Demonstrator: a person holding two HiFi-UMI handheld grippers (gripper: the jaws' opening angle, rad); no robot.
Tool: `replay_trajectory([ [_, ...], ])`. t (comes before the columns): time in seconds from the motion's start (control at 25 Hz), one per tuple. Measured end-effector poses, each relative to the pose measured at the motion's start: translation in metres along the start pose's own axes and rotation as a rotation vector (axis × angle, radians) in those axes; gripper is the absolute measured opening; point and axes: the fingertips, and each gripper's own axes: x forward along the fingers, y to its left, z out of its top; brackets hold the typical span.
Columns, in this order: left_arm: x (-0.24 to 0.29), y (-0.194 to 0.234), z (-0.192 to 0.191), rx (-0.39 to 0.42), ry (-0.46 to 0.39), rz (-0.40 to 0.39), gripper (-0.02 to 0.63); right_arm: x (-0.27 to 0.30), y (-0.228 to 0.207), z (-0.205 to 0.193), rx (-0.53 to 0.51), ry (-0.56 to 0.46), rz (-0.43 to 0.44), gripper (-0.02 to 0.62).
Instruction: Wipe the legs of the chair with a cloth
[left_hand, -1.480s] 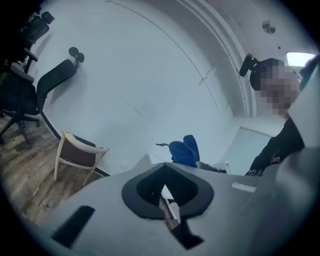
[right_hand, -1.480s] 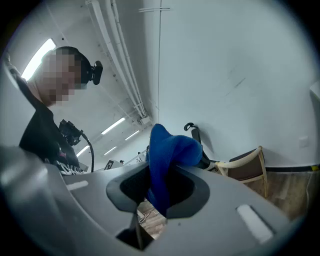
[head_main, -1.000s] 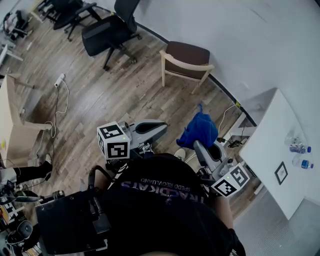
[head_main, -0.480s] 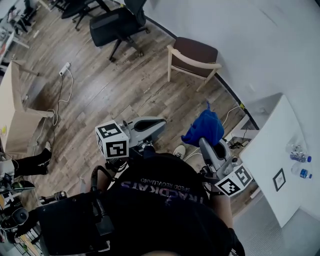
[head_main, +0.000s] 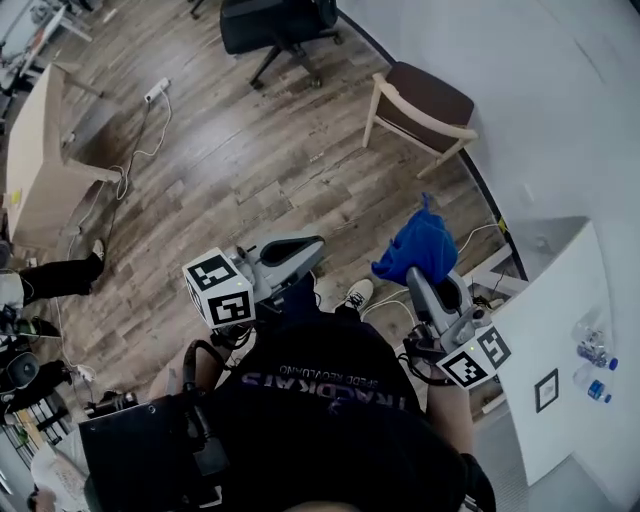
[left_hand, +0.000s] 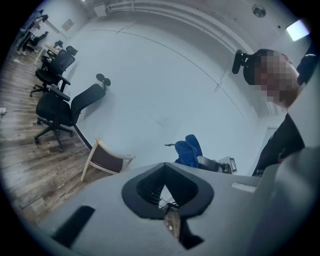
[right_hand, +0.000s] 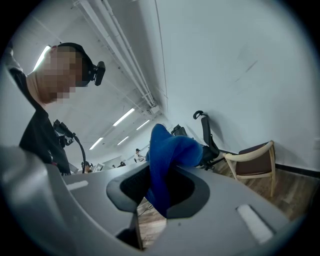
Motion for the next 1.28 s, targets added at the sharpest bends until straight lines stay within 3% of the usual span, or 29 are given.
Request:
replay_trajectory([
  [0.16,-0.014,0.016,0.001,-0.020,-0.012,0.020,0.005,0.020,-0.002,0.000,-0.013,0.015,0.002,0.091],
  [0.44,-0.025,0.048,0.044,-0.012,-0.003,-0.050,0.005,0.067,-0.004,0.022,-0.029,-0.049,-0.061,0.091],
  [0.76,-0.034,0.105,0.070,-0.040,0.071,-0.114,0.005,0.133,-0.017,0.027,-0.011,-0.061,-0.157,0.091],
  [1.04,-0.017,0.153,0.062,-0.083,0.135,-0.154,0.005,0.161,-0.045,0.032,-0.035,-0.068,-0.242,0.091],
  [1.28,0.007,0.161,0.059,-0.106,0.138,-0.134,0.005,0.172,-0.081,0.038,-0.037,-0.043,-0.232,0.091],
])
